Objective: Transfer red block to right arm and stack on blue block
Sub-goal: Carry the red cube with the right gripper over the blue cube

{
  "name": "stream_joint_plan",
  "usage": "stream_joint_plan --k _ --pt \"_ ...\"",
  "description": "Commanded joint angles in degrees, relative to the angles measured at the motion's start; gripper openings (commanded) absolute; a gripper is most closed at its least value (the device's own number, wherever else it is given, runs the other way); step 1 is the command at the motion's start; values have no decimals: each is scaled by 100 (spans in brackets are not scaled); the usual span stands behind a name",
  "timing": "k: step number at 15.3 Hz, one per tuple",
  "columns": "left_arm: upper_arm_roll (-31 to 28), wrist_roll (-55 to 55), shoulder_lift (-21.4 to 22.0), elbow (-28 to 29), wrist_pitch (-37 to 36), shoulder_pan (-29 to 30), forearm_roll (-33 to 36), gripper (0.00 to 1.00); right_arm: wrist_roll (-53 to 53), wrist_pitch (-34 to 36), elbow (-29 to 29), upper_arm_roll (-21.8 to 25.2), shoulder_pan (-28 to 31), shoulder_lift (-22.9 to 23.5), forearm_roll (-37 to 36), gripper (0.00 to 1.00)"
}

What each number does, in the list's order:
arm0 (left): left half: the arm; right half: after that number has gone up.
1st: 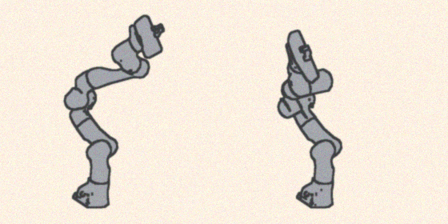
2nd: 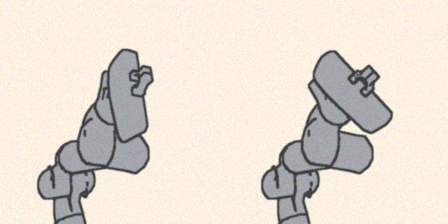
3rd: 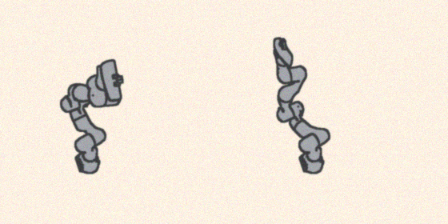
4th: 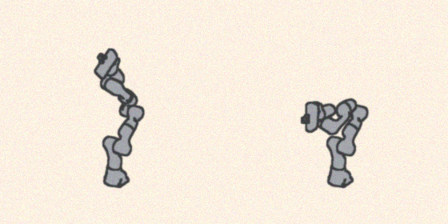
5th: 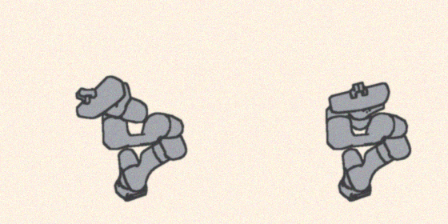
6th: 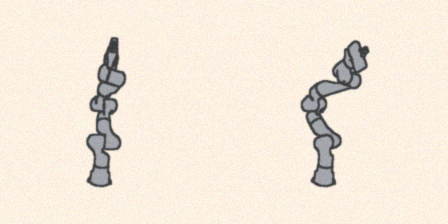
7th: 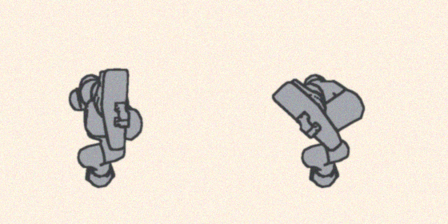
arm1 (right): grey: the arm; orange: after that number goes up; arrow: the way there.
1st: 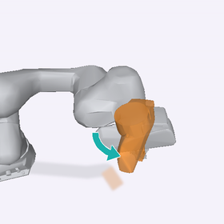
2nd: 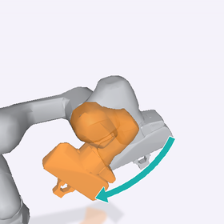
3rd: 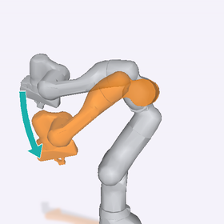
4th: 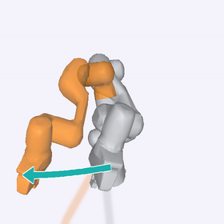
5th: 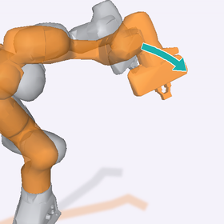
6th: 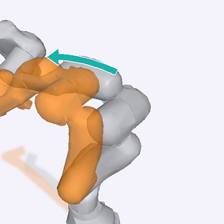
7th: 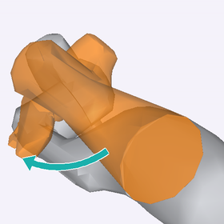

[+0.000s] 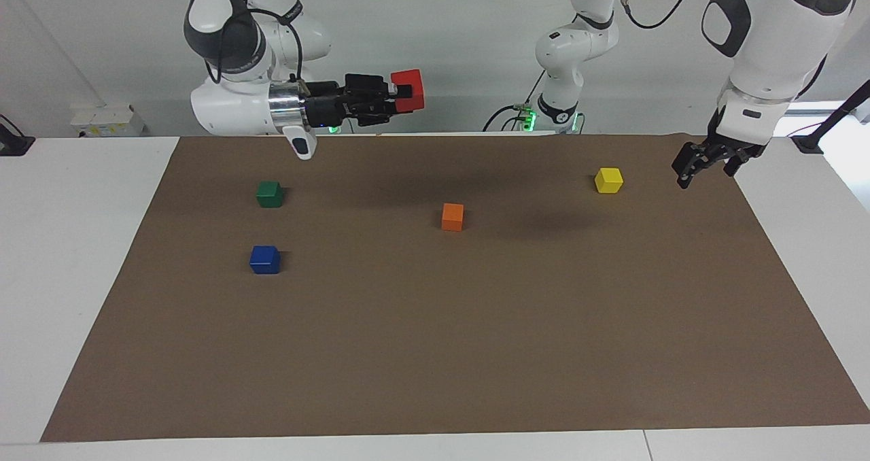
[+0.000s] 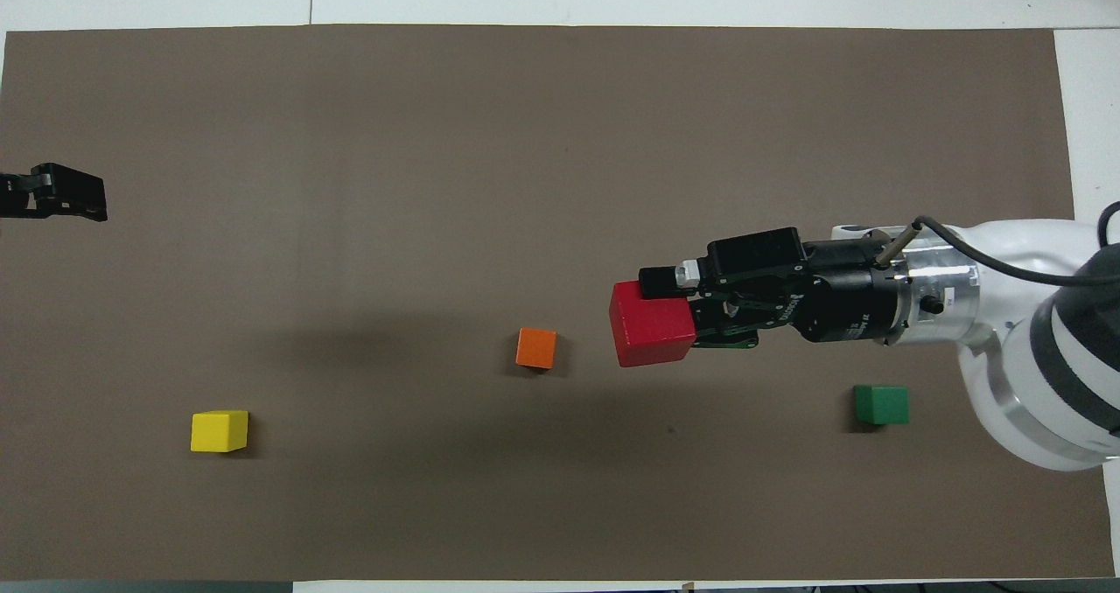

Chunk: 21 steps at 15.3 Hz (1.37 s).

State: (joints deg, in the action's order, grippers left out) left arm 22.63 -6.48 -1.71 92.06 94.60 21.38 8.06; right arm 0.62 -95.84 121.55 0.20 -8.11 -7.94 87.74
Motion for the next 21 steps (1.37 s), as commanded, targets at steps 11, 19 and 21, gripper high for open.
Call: stream_joint_plan --k 11,19,21 --pt "-2571 112 382 198 -644 -2718 -489 100 -1002 -267 -1529 -90 257 109 -7002 0" --pt "-2034 138 435 207 -644 -2376 -507 100 -739 -1251 -976 -90 345 600 -8615 0" --pt "-2060 138 522 180 -548 -2367 -672 100 -791 -1611 -914 -90 345 881 -8869 0"
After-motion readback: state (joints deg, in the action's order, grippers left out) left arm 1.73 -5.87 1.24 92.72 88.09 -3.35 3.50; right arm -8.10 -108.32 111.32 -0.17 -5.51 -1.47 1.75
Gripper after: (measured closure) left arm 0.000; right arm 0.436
